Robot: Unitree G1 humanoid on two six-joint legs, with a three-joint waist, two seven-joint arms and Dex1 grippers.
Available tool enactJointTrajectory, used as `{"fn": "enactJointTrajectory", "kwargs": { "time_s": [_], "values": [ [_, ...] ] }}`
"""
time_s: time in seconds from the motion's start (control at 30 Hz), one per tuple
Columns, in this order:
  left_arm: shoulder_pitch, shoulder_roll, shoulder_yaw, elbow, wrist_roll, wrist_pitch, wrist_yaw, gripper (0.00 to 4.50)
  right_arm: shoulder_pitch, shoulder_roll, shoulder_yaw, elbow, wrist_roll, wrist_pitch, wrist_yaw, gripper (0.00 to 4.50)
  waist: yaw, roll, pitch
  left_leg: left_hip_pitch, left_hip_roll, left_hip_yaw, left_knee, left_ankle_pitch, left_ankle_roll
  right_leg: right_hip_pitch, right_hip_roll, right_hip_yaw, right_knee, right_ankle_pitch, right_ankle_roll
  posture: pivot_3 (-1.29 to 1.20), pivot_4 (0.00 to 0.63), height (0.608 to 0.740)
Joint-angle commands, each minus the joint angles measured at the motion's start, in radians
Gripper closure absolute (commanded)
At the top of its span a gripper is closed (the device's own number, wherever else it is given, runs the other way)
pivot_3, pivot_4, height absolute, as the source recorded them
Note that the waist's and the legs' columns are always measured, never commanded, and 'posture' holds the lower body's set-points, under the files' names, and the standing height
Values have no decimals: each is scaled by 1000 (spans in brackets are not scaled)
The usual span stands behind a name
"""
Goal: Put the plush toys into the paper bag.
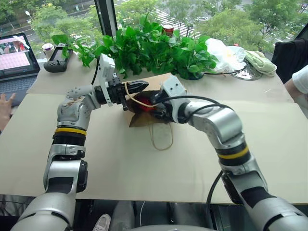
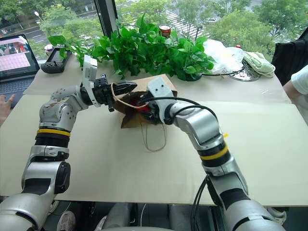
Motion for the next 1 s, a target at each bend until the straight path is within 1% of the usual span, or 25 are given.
{"fn": "enactJointTrajectory", "kwargs": {
  "time_s": [0.03,0.1,0.23,0.33,0.5,0.73,0.77,0.8,0.87,0.9,0.93,1.0],
  "values": [
    [-19,6,9,-11,-1,-18,-1,4500,68,-26,-36,-200,63,102,15,909,1,0,0,0,0,0,0,0,0,0,0,0,0,0,0,0,150,717],
    [-20,6,9,-9,-1,-18,-1,4500,94,-21,-40,-242,74,135,6,909,-3,0,0,0,0,0,0,0,0,0,0,0,0,0,0,0,150,717],
    [-22,4,7,-5,0,-19,-1,4500,146,36,-31,-278,80,177,-34,909,-6,0,0,1,0,0,0,0,0,0,0,1,-2,0,0,0,150,717],
    [-25,2,5,0,2,-20,-3,4500,185,86,1,-239,61,157,-75,909,-4,0,0,2,0,0,0,1,0,0,0,1,-2,0,-1,0,150,717],
    [-33,0,3,8,3,-23,-5,4500,223,110,58,-153,18,101,-122,909,-3,0,0,2,-1,0,1,1,0,0,0,1,-3,0,-1,0,150,717],
    [-34,3,2,9,2,-24,-8,4500,238,172,60,-64,-9,32,-152,909,-4,0,0,2,-1,0,0,1,0,0,0,1,-2,0,-1,0,150,717],
    [-34,3,1,9,2,-24,-8,4500,238,177,60,-58,-11,25,-152,1412,-5,0,0,2,0,-1,0,1,0,0,0,1,-2,0,-1,0,150,717],
    [-34,3,1,9,2,-25,-8,4500,238,184,60,-53,-12,19,-153,1516,-5,0,0,2,0,-1,0,1,0,0,0,0,-2,0,-1,0,150,717],
    [-34,3,1,8,2,-24,-7,4500,239,189,61,-48,-14,11,-150,2274,-4,0,0,2,0,-1,0,1,0,0,0,0,-2,0,-1,0,150,717],
    [-33,3,1,7,2,-24,-7,4500,240,190,61,-47,-15,8,-149,2744,-4,0,0,2,0,-1,0,1,0,0,0,0,-2,0,-1,0,150,717],
    [-33,3,1,6,1,-24,-7,4500,240,190,63,-48,-16,3,-147,2841,-4,0,0,1,0,-1,0,1,0,0,0,0,-2,0,-1,0,150,717],
    [-32,4,2,5,1,-24,-7,4500,242,191,61,-51,-16,-6,-144,3629,-4,0,0,1,-1,-1,0,1,0,0,0,0,-2,0,-1,0,150,717]
  ]
}}
